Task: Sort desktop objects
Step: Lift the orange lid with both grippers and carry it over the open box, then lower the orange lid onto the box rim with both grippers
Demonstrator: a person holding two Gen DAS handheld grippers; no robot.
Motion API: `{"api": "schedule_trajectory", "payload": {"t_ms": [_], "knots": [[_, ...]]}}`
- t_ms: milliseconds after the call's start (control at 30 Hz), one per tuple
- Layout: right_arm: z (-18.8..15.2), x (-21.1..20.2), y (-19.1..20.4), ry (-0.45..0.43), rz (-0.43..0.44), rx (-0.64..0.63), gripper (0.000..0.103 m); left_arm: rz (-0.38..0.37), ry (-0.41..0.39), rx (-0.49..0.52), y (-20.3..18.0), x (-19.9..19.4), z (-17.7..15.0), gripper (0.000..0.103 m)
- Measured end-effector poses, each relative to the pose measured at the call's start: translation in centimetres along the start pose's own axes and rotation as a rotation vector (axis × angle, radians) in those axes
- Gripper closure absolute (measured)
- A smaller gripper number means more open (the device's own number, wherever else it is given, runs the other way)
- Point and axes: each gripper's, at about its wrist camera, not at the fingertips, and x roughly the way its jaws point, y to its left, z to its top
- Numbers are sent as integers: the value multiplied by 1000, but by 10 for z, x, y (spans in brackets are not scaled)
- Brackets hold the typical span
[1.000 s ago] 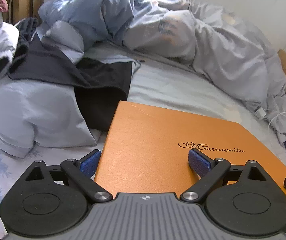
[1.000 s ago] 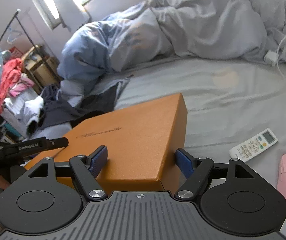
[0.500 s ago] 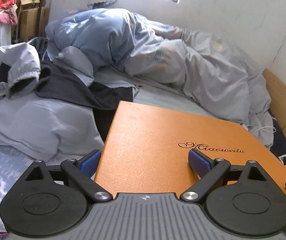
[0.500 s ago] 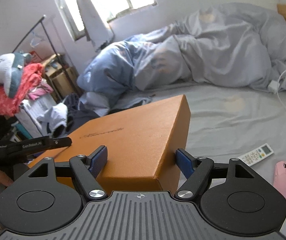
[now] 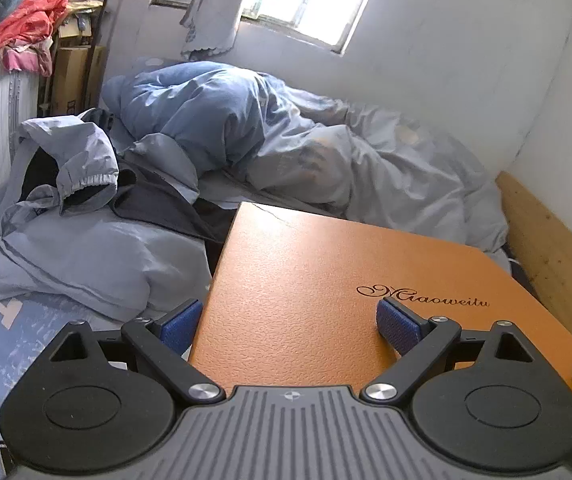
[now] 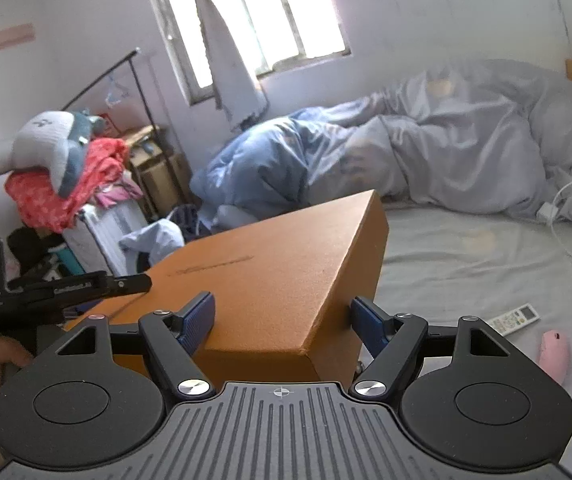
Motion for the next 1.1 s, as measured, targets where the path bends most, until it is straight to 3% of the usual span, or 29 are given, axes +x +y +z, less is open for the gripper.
{"api": "schedule_trajectory", "payload": {"t_ms": [367,667,1100], "knots": [[-56,-41,23,15,43,34,26,-4,18,16,23,-34,-38,9],[-112,-35,30,83,47,75,26,34,100,61,46,-35,-79,9],[-177,-23,25,189,9,128,26,33,67,224,41,-34,-115,9]]}}
